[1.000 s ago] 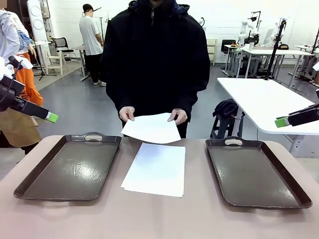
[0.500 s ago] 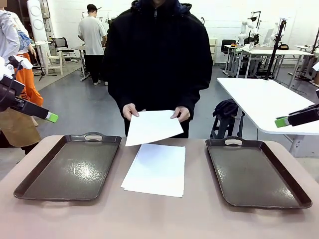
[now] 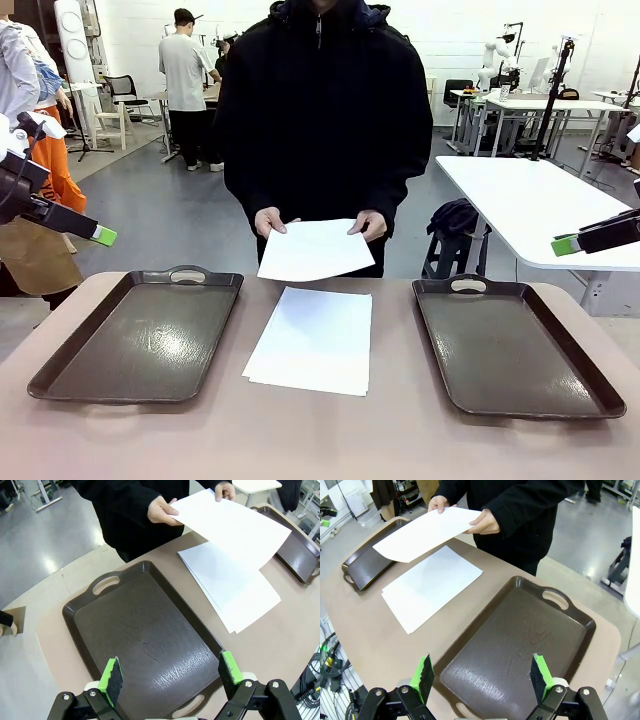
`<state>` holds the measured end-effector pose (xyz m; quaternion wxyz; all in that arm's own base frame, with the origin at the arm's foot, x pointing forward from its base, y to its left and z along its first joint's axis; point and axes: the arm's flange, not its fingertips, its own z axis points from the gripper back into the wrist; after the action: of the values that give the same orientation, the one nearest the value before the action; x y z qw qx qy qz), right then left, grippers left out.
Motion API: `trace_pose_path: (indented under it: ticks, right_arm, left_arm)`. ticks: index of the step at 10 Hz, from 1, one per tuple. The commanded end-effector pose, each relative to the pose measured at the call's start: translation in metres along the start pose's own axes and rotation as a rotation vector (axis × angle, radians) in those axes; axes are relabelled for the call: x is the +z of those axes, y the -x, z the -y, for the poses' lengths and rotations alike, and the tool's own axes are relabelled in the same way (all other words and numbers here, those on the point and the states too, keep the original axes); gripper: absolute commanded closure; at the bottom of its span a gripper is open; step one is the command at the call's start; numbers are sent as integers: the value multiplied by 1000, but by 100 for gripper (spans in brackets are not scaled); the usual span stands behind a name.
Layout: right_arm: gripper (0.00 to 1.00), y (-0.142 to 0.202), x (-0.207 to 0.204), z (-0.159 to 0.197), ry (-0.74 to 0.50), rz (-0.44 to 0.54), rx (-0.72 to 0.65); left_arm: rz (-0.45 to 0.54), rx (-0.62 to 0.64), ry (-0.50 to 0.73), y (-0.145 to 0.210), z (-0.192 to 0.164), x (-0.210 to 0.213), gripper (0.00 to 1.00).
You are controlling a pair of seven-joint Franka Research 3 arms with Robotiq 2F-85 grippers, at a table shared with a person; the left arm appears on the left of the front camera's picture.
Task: Sort the A4 documents.
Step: Receive the A4 Paper.
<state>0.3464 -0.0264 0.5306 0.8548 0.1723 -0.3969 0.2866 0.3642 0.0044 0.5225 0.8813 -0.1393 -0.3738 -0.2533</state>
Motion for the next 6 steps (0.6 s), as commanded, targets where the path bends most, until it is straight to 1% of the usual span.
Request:
trace_pose_path:
  ticks: [1, 6]
  right_arm:
    - [0, 0, 0, 0, -3, 1, -1]
    - [0, 0, 0, 0, -3, 1, -1]
  left_arm:
    - [10, 3, 2, 0, -1, -1, 0]
    - [10, 3, 2, 0, -1, -1, 0]
